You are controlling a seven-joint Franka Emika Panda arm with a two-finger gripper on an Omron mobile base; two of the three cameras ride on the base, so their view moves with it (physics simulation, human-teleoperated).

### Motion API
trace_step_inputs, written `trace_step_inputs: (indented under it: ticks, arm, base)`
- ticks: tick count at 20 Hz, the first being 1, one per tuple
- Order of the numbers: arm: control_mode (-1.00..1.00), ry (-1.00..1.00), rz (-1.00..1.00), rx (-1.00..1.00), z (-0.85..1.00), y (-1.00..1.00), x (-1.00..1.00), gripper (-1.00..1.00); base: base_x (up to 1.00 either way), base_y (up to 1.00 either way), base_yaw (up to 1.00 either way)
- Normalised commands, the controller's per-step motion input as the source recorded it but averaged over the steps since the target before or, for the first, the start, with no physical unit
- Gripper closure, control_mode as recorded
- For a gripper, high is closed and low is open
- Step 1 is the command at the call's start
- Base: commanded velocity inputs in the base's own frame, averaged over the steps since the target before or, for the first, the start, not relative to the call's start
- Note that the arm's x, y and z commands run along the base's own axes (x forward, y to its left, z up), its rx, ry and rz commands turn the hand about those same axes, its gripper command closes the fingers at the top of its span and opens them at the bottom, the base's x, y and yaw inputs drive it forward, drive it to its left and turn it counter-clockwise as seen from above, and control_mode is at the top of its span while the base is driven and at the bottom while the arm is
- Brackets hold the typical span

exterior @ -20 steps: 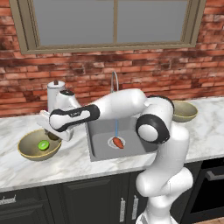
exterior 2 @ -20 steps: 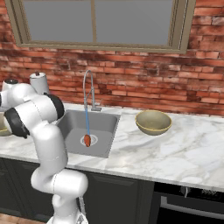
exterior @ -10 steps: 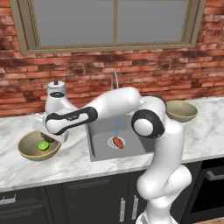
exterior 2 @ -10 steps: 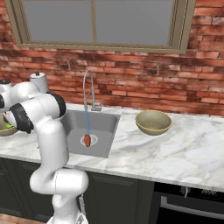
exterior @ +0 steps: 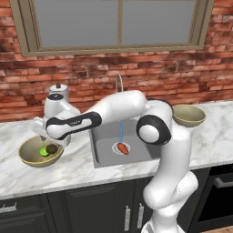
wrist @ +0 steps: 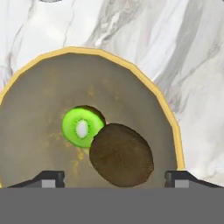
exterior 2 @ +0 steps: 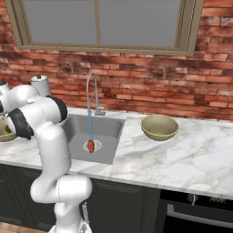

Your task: Pick the kiwis from the sink and place them in one bowl. Place the sweet potato in the other bowl. Then turn off the sink faucet.

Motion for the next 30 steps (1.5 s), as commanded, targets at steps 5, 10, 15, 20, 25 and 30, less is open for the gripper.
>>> trace_step_inputs:
  ticks: [5,10,15,20,25,30]
  arm:
    - [-1.00,-0.15,0.00,0.00,0.00,-0.49,0.00,-1.00]
    - [-1.00,-0.26,0.00,0.00,0.12,-0.74,-0.30,-1.00]
    - [-1.00,-0.18,0.00,0.00,0.58,-0.65,-0.32,-1.00]
    - [-1.00,-0.01,0.00,0.00,0.61,-0.62,-0.22,-1.00]
    - [-1.00,0.12,-0.01,0.00,0.37,-0.64,-0.15,-1.00]
    - [-1.00,0.17,-0.01,0.00,0.07,-0.75,-0.22,-1.00]
  base:
    - [0.00,0.00,0.00]
    - [0.00,0.00,0.00]
    - [0.00,0.00,0.00]
    - [0.00,0.00,0.00]
    - [0.00,0.00,0.00]
    - [0.00,0.00,0.00]
